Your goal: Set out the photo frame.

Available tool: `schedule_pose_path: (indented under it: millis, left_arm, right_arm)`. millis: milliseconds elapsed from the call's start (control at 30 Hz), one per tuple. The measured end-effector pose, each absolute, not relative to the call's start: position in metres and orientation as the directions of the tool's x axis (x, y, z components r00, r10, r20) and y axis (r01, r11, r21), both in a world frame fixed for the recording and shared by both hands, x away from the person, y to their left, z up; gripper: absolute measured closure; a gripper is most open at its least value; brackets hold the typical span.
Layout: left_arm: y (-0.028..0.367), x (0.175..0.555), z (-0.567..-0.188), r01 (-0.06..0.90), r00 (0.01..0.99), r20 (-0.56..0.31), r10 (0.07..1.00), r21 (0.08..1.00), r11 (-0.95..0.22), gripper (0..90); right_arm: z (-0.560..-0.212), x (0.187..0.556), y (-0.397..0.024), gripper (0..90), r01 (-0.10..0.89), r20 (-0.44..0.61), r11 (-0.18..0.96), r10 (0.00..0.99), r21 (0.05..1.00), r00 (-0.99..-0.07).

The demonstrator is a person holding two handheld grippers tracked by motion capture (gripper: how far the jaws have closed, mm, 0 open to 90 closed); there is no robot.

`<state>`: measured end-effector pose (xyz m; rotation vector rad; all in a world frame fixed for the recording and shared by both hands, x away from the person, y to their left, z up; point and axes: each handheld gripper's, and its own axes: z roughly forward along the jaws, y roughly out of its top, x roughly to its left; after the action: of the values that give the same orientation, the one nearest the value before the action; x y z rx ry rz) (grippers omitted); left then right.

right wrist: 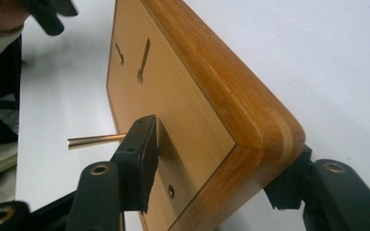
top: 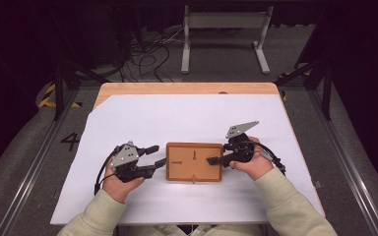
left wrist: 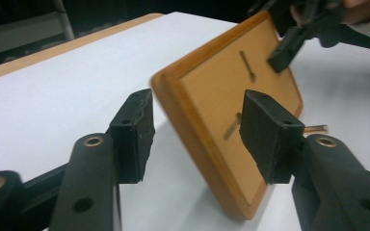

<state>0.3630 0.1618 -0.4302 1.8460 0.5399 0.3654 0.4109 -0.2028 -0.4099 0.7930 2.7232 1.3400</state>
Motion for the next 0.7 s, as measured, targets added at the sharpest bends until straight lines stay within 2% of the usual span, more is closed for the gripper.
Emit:
schedule_pose_path:
  millis: [300,700]
  left_arm:
    - [0.175,0.372,-0.433,0.231,0.82,-0.052,0.57,0.941,-0.246,45.4]
    - [0.175,0.376,-0.438,0.244,0.816,-0.049,0.576,0.932,-0.266,45.0]
  right_arm:
    - [-0.403,0.394,-0.203,50.1,0.335,0.105,0.552,0.406,0.763,-0.908]
    - [-0.399,0.372,-0.205,57.8,0.195,-0.015,0.592,0.332,0.782,-0.943]
